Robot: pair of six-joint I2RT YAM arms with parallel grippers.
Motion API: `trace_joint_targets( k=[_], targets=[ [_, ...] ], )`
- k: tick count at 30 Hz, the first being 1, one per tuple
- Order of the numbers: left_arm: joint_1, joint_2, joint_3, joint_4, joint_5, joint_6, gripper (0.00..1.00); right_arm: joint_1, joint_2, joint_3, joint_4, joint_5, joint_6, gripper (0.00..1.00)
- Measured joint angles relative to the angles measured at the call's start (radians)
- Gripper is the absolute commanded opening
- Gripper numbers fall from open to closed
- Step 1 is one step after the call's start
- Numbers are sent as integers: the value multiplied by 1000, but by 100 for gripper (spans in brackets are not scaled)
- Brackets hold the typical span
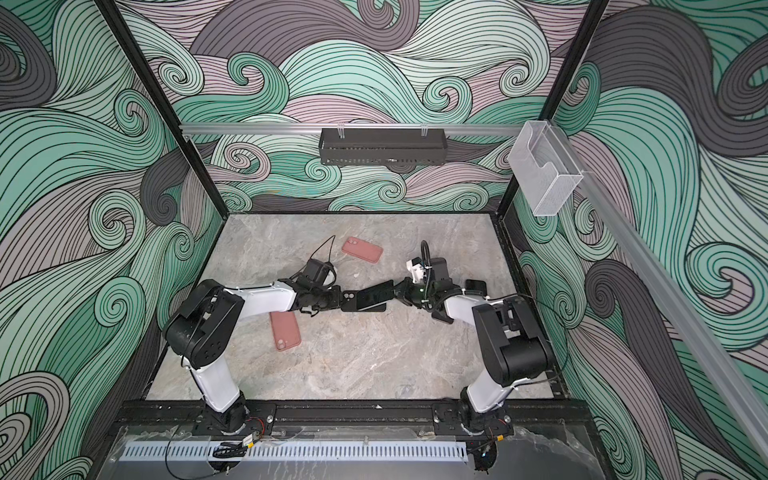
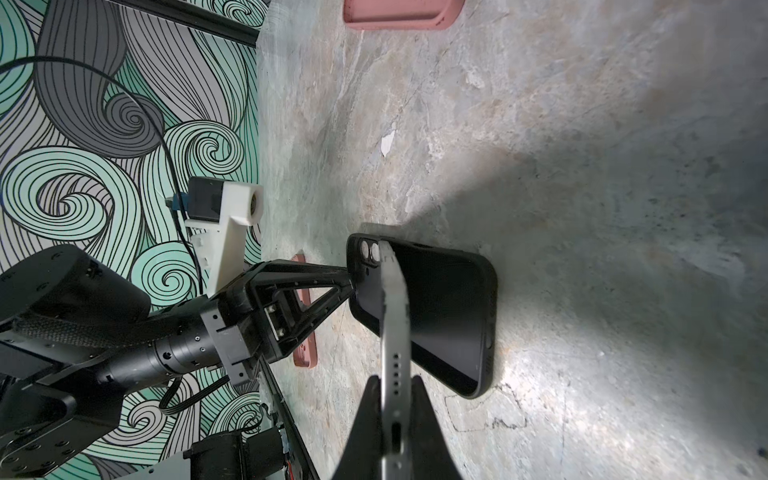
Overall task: Put the phone into the phone case
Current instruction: 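Lower the phone with the right gripper onto the case held by the left gripper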
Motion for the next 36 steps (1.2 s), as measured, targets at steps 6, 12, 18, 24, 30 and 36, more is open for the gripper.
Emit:
trace_joint_targets(
  k=[6,12,18,24,30,36],
  targets=[
    [12,6,-3,14,31,-9,20,9,29,11,33,-8,16,7],
    [15,6,-4,14,39,-8,20,34,68,32,56,-25,25,7],
    [23,7,-4,14,43,-2,21,53,90,59,53,-31,21,8],
    [32,7,2,14,58,8,26,55,105,71,48,-39,20,9],
    [32,7,2,14,76,9,28,55,128,78,59,-54,21,10],
    [43,7,2,16,89,9,28,64,152,91,69,-64,22,11]
  ],
)
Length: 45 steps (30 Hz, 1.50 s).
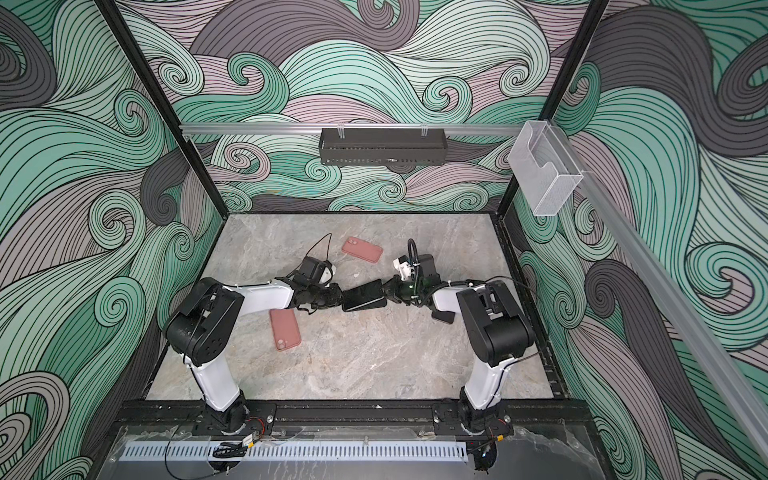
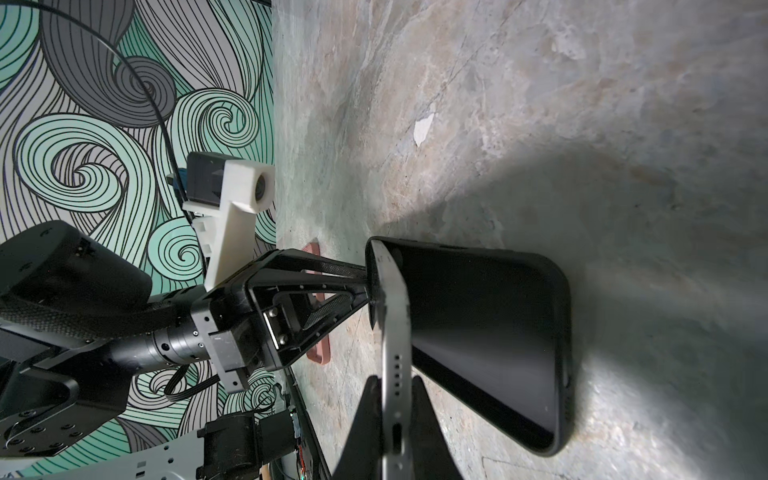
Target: Put the phone into the phone case
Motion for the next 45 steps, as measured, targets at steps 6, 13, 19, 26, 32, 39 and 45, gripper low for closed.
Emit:
trace_joint_targets(
  k=[6,13,19,26,32,39,45],
  targets=[
    [8,0,1,2,2,0,27,7,32,11,5,0,-1,14],
    [10,8,15,-19,-8,5,25,18,43,13,-59,46,-24,25],
    [10,19,28,-32,-10,12,20,42,29,46,-233,137,-102,32],
    [10,41,62,-47,-10,17,17,72,6,106,-382,223,-174,39],
    [10,41,63,-47,-10,17,17,108,-11,172,-518,315,-233,40],
    [10,42,62,-47,-10,17,16,136,-16,274,-687,420,-301,40],
    [10,43,62,-46,-9,16,17,151,-21,315,-746,473,-324,37]
  ],
)
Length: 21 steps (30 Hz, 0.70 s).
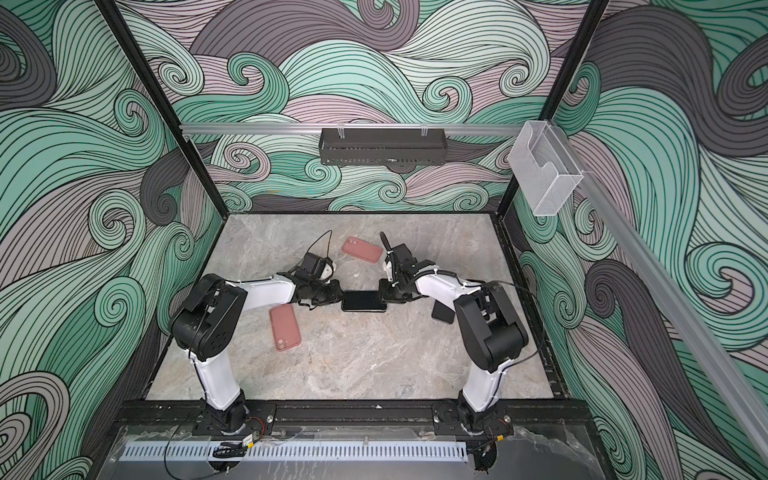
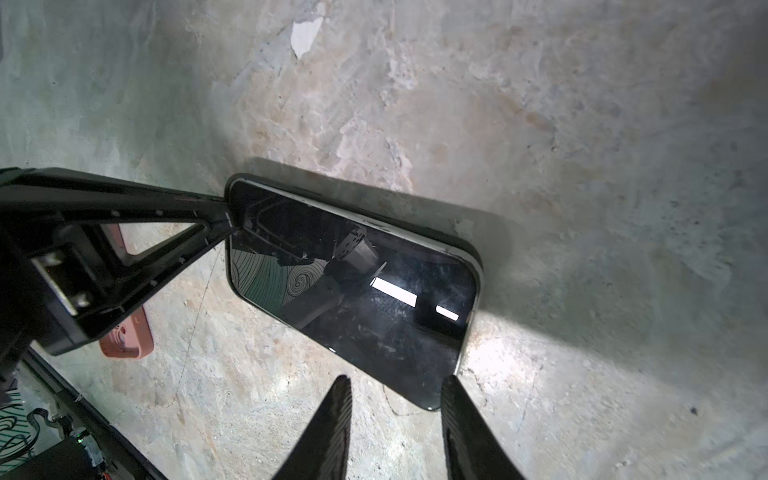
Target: Put the phone into the phone case
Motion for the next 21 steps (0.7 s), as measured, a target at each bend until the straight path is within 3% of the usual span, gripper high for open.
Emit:
trace_joint_targets(
  k=[8,21],
  targets=[
    [0,-7,-12,-3,17,-3,30,8,0,-1,-44,70,1,33],
    [0,-9,-13,-15,65,-3,33,18,39,-2,-20,77,5,30]
  ],
)
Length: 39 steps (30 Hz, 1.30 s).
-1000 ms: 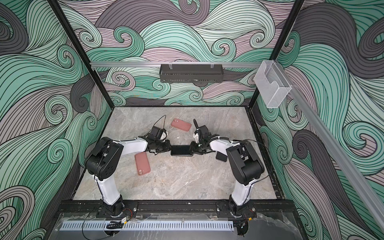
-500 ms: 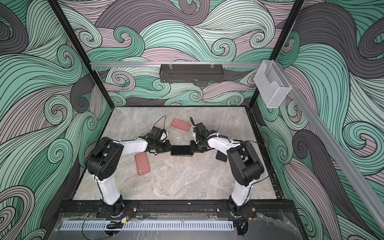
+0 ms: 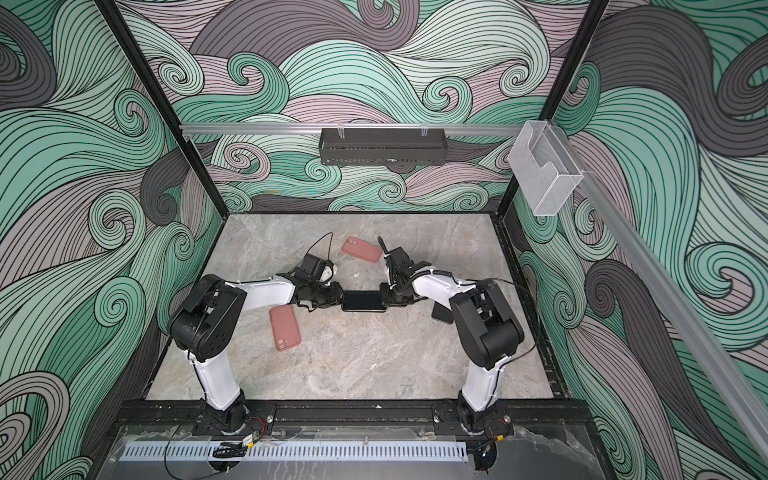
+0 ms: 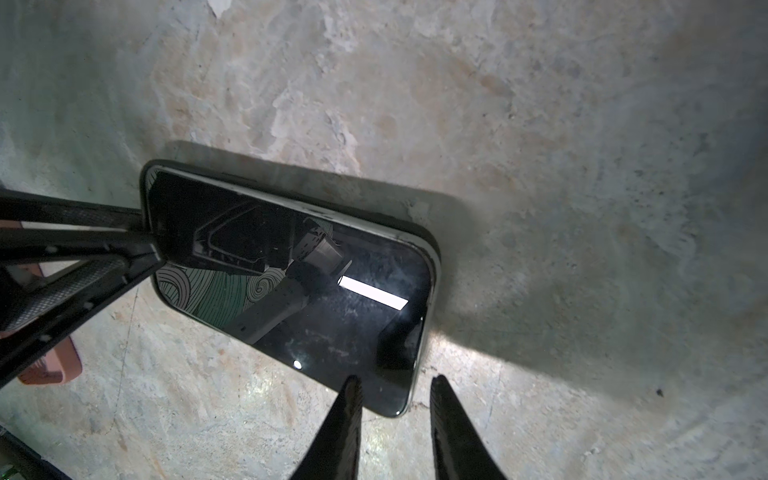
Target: Put the phone into the phone case
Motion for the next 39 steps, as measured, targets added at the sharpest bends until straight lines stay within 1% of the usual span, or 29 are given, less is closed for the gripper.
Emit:
trace_joint_targets(
  k=[3,6,11,16,21,28,32,36,39],
  targets=[
    [0,0,0,-1,4,0,32,0,19,0,3,-5,1,28],
    [0,0,0,-3,6,0,29,0,22,0,19,-18,3,26],
    [0,0,0,-8,7,0,28,-3,25,2,22,-27,8,22],
    [0,1,0,-9,10,0,27,-4,34,12,18,-35,11,21],
    [6,1,0,-11,25,1,29,-5,40,18,18,-43,10,21],
    [8,1,1,-20,27,1,27,-1,50,36,-4,-35,5,23],
    [8,3,5,-34,23,1,26,19,50,47,-19,5,-10,35],
    [8,3,5,-37,18,0,25,35,50,58,-52,40,-31,35],
    [8,3,5,-38,16,0,25,37,47,65,-73,58,-43,31]
  ],
)
